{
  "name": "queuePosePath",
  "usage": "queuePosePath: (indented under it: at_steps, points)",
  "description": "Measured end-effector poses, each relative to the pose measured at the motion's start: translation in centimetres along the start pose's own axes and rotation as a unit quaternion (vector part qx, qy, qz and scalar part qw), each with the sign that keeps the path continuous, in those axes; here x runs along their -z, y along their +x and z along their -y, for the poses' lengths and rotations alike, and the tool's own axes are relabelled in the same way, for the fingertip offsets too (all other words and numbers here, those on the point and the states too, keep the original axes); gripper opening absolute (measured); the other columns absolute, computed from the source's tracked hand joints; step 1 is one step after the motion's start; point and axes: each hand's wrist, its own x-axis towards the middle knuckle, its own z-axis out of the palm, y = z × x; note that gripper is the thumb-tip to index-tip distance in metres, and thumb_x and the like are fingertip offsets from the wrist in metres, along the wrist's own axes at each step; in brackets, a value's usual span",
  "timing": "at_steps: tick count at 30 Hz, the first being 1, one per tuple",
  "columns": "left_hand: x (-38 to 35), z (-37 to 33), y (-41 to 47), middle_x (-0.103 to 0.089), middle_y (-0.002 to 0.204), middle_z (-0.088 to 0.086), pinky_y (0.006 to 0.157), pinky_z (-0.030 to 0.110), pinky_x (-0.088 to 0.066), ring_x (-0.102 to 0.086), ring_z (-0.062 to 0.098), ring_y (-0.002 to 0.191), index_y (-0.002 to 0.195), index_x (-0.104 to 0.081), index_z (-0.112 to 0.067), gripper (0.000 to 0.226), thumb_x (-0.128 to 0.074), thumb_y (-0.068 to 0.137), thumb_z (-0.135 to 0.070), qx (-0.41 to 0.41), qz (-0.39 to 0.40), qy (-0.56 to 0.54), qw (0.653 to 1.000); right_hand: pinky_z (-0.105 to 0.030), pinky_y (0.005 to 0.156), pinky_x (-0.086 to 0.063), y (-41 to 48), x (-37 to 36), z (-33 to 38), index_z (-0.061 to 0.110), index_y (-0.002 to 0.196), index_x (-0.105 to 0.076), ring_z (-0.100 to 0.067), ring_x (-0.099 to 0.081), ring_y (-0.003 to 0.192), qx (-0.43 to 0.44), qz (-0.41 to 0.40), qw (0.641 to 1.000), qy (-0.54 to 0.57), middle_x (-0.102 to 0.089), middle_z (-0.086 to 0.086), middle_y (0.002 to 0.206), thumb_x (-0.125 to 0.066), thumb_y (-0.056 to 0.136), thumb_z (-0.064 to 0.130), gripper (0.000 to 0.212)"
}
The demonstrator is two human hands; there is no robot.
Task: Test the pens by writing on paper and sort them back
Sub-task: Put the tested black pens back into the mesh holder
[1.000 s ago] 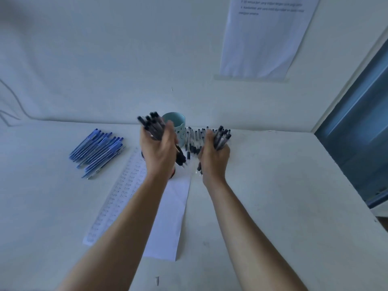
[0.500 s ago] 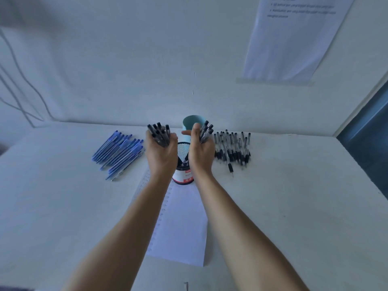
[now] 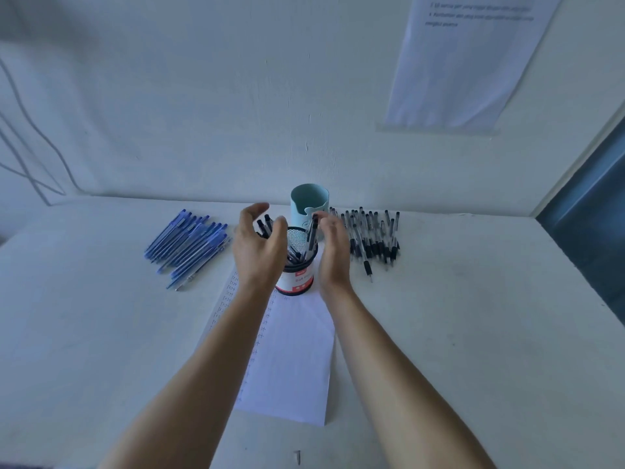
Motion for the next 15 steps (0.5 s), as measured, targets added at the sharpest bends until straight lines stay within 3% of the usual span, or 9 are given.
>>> queuePosePath:
  at_steps: [2,4,7,10,12,15]
  points:
    - [-0.2,-0.8,-0.1,-0.058,0.117,-0.017,0.095,0.013,-0.035,-0.05,0.014,0.123,0.12,-0.06,-0.02,0.033,-0.059,0.087,-0.023,-0.051,-0.008,0.044,0.998,-0.012,0.082,-0.042,0.0,0.8,0.5,0.018,0.107,-0.065,0.01,-0.056,0.091,-0.001,0.007,1.0,-0.004,-0.062,0.012,0.104,-0.049,0.089,0.031,0.027]
    - [-0.8,-1.6,-0.4,-0.057,0.119,-0.015,0.091,0.002,-0.027,-0.048,0.015,0.125,0.117,-0.061,-0.016,0.03,-0.059,0.087,-0.012,-0.119,-0.027,0.077,0.99,-0.018,0.083,-0.041,0.3,1.8,0.6,0.021,0.104,-0.066,0.007,-0.056,0.092,-0.006,0.006,1.0,-0.016,-0.063,0.014,0.102,-0.05,0.088,0.031,0.024]
    - [-2.6,-2.7,-1.5,-0.061,0.115,-0.01,0.088,0.01,-0.033,-0.053,0.017,0.11,0.111,-0.064,-0.01,0.028,-0.059,0.084,-0.007,-0.22,-0.016,0.094,0.971,-0.024,0.085,-0.045,0.9,3.3,1.4,0.022,0.096,-0.067,-0.01,-0.061,0.097,0.0,-0.012,1.0,-0.029,-0.066,0.01,0.098,-0.049,0.081,0.032,0.025]
    - [-5.0,-3.7,-3.0,-0.066,0.104,-0.005,0.079,0.005,-0.036,-0.058,0.013,0.092,0.107,-0.066,-0.006,0.026,-0.061,0.083,0.001,-0.273,0.043,0.091,0.957,-0.026,0.079,-0.049,1.8,5.7,2.3,0.02,0.083,-0.065,-0.013,-0.063,0.083,-0.006,-0.066,0.998,-0.001,-0.069,0.004,0.09,-0.05,0.085,0.02,0.015]
    - [-7.0,-3.7,-3.7,-0.07,0.099,0.002,0.077,0.005,-0.04,-0.062,0.012,0.087,0.106,-0.066,-0.005,0.025,-0.06,0.083,0.004,-0.272,0.091,0.09,0.954,-0.029,0.077,-0.049,2.8,7.6,2.3,0.019,0.08,-0.065,-0.016,-0.064,0.079,-0.025,-0.115,0.993,-0.002,-0.07,0.0,0.087,-0.052,0.085,0.012,0.015]
    - [-10.3,-2.6,-4.1,-0.069,0.098,0.006,0.078,0.027,-0.048,-0.064,0.021,0.087,0.106,-0.065,-0.005,0.027,-0.057,0.082,0.004,-0.232,0.164,0.122,0.951,-0.033,0.08,-0.052,4.6,10.7,1.7,0.021,0.086,-0.068,-0.02,-0.067,0.089,-0.049,-0.175,0.977,-0.108,-0.071,0.005,0.088,-0.057,0.085,0.019,0.012]
